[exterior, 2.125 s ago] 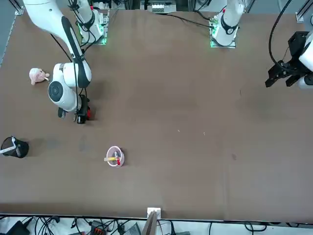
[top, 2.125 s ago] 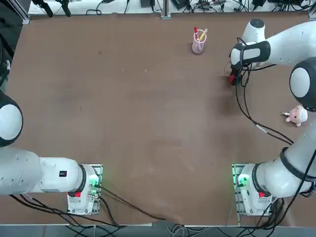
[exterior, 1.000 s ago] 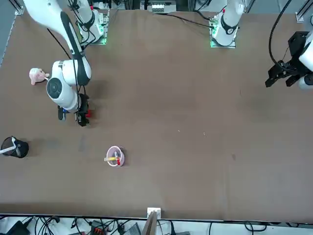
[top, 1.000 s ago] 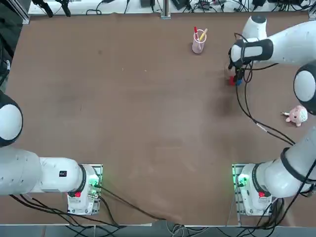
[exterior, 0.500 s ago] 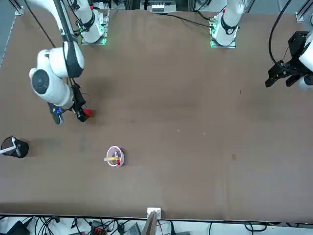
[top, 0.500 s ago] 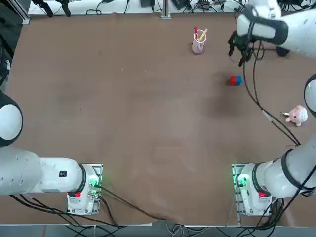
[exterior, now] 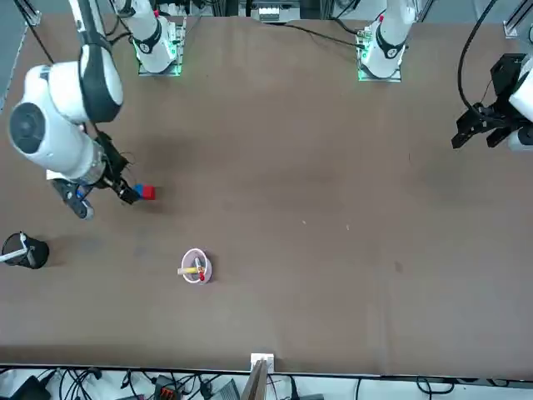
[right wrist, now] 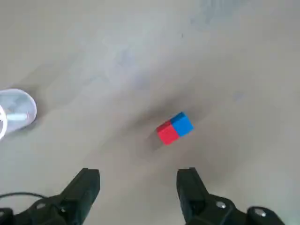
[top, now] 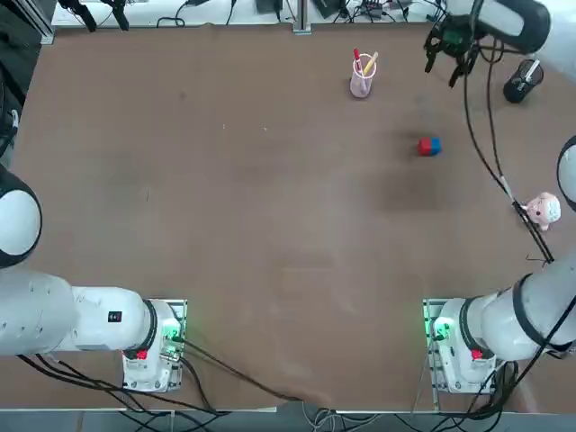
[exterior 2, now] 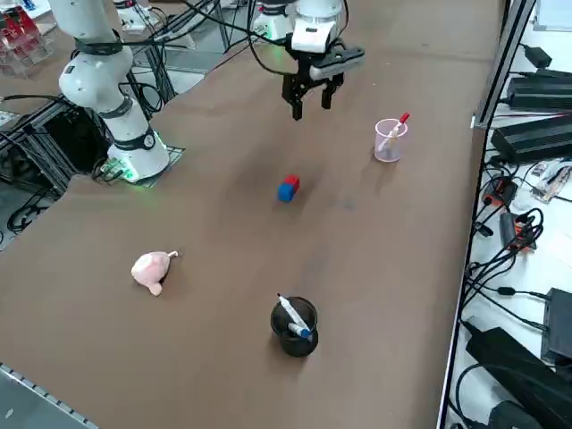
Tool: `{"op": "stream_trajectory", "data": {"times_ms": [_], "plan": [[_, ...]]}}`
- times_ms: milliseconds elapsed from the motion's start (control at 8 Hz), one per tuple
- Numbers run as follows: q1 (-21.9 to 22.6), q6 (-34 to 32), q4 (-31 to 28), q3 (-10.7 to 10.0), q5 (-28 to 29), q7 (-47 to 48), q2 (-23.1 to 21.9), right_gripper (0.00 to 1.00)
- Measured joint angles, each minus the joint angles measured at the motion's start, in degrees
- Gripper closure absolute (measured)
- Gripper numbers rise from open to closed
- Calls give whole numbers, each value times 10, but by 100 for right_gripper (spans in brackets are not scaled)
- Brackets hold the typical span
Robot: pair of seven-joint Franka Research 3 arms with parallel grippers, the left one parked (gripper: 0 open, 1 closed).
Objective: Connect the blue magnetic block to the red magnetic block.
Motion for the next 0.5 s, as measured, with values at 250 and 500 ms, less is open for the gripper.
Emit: {"op": "stream_trajectory", "data": {"times_ms": [250,500], "plan": [[-32,-36,36,-3,0,-125,-1,0],[-62,-50,54,-4,0,-246,-6,0]]}}
